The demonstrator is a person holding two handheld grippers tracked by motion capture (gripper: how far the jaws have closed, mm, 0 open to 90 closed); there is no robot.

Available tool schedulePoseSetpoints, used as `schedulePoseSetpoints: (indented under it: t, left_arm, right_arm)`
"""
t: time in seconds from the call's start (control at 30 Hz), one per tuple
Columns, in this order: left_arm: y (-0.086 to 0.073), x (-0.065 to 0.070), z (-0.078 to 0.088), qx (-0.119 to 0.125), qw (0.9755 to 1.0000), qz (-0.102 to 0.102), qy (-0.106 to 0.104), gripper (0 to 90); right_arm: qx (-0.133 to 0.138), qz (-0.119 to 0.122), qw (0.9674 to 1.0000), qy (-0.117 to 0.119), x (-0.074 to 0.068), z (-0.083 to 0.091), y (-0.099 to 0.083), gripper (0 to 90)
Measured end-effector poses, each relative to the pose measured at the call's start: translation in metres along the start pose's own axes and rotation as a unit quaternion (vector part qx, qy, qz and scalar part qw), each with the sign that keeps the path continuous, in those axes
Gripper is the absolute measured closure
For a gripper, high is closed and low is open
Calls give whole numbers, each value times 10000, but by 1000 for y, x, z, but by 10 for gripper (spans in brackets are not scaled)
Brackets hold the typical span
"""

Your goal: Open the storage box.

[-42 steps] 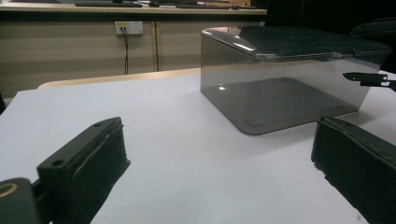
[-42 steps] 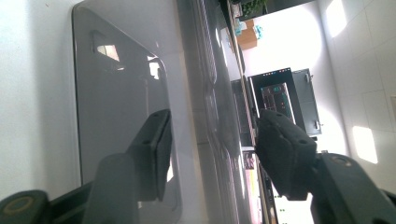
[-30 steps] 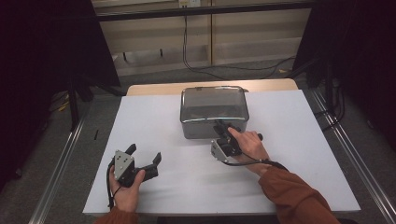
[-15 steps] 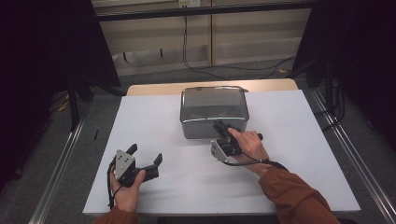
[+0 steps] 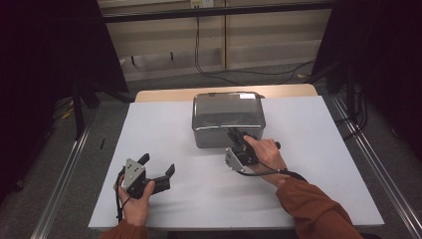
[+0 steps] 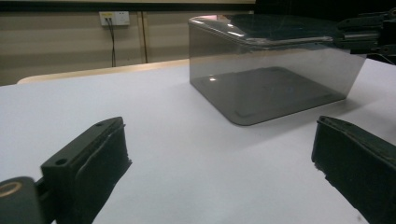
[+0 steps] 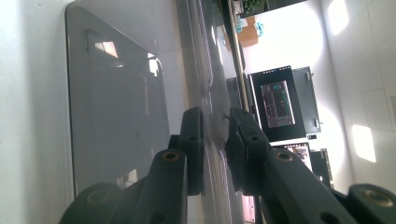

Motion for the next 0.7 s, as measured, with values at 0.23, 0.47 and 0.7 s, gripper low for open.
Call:
schedulePoseSetpoints:
  t: [0.23,0.47,0.7]
  left_arm:
    - [2,6,-3,53,9999,-20,-89,56]
    - [6,6,-4,85,9997,-19,-206,53]
    - [6,6,-8,59,9996,13,-262,31]
  right_arm:
    - [12,11,10000,6,0,0,0,765]
    - [-4,37,10000,12,1,1,0,768]
    - [13,9,10000,-48,7,2,-1,775]
Point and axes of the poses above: each handheld gripper's, and its own axes: z roughly backward along the jaws, y roughly out of its top, x roughly to its right, the point moved 8 cm from there along -z, roughly forward along the jaws, and after that the axes turned 8 degrees about z, right-handed, at the moved point
